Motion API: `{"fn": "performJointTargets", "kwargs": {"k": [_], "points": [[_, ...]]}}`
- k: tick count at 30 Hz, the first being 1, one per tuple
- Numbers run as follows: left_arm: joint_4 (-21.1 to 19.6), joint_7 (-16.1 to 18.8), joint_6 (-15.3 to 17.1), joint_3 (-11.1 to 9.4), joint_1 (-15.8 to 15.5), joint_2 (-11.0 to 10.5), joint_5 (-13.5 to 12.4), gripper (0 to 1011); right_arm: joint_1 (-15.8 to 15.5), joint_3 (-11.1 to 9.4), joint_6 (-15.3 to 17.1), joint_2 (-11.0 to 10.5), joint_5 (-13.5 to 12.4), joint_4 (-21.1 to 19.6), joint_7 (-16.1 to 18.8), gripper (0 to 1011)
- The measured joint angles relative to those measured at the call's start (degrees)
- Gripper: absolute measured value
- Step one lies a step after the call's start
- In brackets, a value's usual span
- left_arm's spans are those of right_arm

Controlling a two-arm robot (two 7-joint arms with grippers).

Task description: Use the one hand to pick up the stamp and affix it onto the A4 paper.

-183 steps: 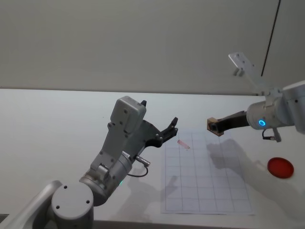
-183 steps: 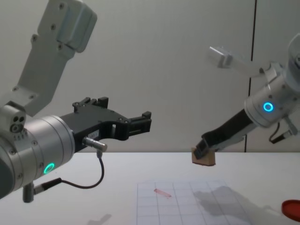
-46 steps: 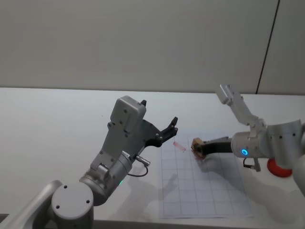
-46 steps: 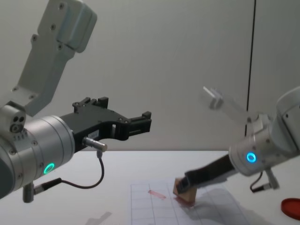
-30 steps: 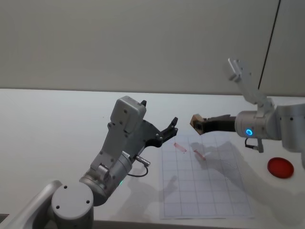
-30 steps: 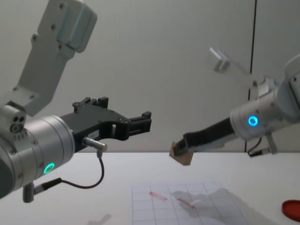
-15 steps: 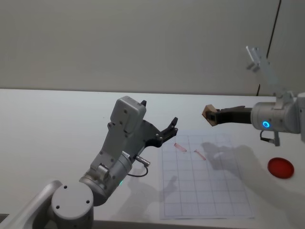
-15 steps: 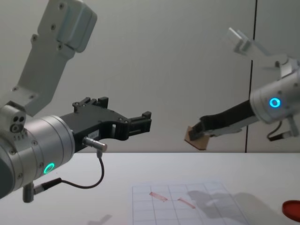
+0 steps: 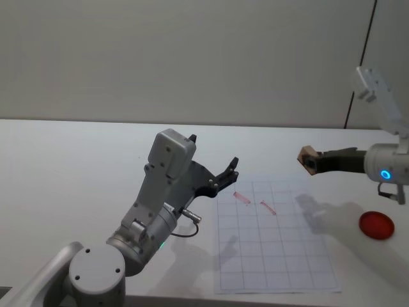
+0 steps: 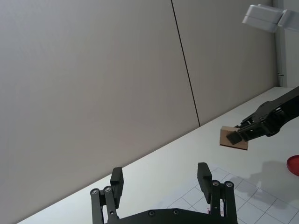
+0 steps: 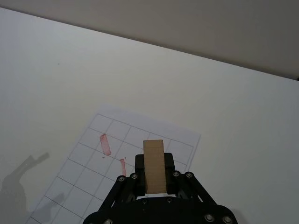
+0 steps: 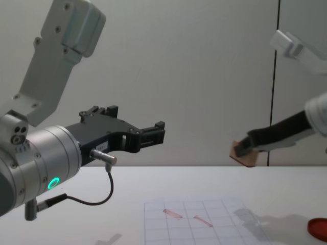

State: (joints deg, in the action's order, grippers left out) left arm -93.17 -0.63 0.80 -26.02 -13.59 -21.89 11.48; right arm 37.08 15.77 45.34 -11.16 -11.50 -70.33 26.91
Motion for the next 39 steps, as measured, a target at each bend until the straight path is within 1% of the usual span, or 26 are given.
{"fn": "performJointTargets", "kwargs": {"k": [8, 11, 12, 20, 30, 39], "points": [[0.00, 0.00, 0.00, 0.00, 0.00, 0.00, 0.00, 1002, -2.75, -1.92, 1.41, -2.59, -0.21, -3.95, -1.24, 217], [0.00, 0.00, 0.00, 0.00, 0.00, 0.00, 0.00, 1002, -3.83, -2.77, 2.09, -3.54, -0.63, -5.46, -1.88, 217], [0.00, 0.00, 0.00, 0.00, 0.00, 0.00, 0.00, 1002, -4.52, -3.27, 2.44, -4.15, -0.87, -6.38, -2.19, 217], [0.00, 0.00, 0.00, 0.00, 0.00, 0.00, 0.00, 1002, -7.67, -5.45, 4.46, -6.58, -2.43, -10.49, -3.89, 217], [0.00, 0.00, 0.00, 0.00, 0.00, 0.00, 0.00, 1002, -11.42, -7.71, 6.54, -8.73, -4.57, -14.59, -5.99, 217], [0.00, 0.00, 0.00, 0.00, 0.00, 0.00, 0.00, 1002, -14.53, -9.05, 7.36, -9.98, -6.06, -16.39, -7.69, 217]]}}
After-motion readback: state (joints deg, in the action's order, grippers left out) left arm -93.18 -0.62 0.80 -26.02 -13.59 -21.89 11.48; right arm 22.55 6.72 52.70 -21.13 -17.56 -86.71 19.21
